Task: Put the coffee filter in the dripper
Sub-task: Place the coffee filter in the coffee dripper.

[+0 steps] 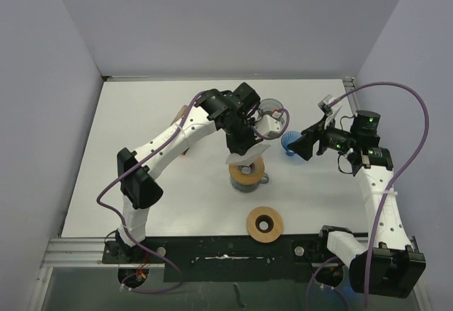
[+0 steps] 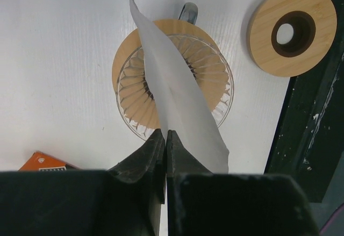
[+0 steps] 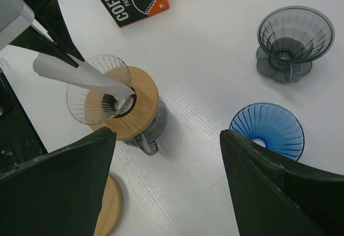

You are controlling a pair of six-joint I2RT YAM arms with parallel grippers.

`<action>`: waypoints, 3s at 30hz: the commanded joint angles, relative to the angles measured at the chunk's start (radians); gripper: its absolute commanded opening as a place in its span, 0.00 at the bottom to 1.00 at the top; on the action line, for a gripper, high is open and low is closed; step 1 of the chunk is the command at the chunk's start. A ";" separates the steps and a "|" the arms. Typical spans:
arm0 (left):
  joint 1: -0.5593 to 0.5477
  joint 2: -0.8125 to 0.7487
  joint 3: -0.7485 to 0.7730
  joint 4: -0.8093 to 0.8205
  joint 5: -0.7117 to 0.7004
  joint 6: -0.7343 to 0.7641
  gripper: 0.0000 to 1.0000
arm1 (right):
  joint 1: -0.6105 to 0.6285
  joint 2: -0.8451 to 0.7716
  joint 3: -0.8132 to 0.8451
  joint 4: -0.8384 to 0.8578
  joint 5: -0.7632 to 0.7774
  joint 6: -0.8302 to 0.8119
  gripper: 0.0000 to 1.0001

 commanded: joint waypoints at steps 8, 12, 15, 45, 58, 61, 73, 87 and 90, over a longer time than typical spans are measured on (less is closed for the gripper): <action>-0.005 -0.042 0.073 -0.024 0.014 0.122 0.00 | 0.066 0.052 0.050 -0.001 -0.052 -0.044 0.80; -0.006 -0.012 0.143 -0.070 0.003 0.144 0.00 | 0.071 0.060 0.037 0.017 -0.064 -0.020 0.80; -0.005 0.021 0.200 -0.134 0.013 0.157 0.00 | 0.069 0.061 0.025 0.037 -0.067 -0.002 0.80; -0.006 -0.031 0.029 0.014 -0.001 0.054 0.40 | 0.078 0.073 -0.062 0.189 -0.128 0.149 0.77; -0.001 -0.100 -0.051 0.092 -0.048 -0.059 0.57 | 0.141 0.128 -0.011 0.168 -0.103 0.153 0.77; 0.006 -0.128 -0.093 0.137 -0.064 -0.089 0.63 | 0.163 0.136 -0.013 0.168 -0.101 0.152 0.77; 0.069 -0.211 -0.264 0.279 -0.041 -0.185 0.67 | 0.212 0.145 -0.021 0.143 -0.116 0.077 0.77; 0.090 -0.227 -0.303 0.304 0.027 -0.207 0.67 | 0.240 0.189 0.029 0.142 -0.077 0.086 0.77; 0.093 -0.234 -0.308 0.305 0.031 -0.212 0.67 | 0.242 0.195 0.049 0.129 -0.089 0.072 0.77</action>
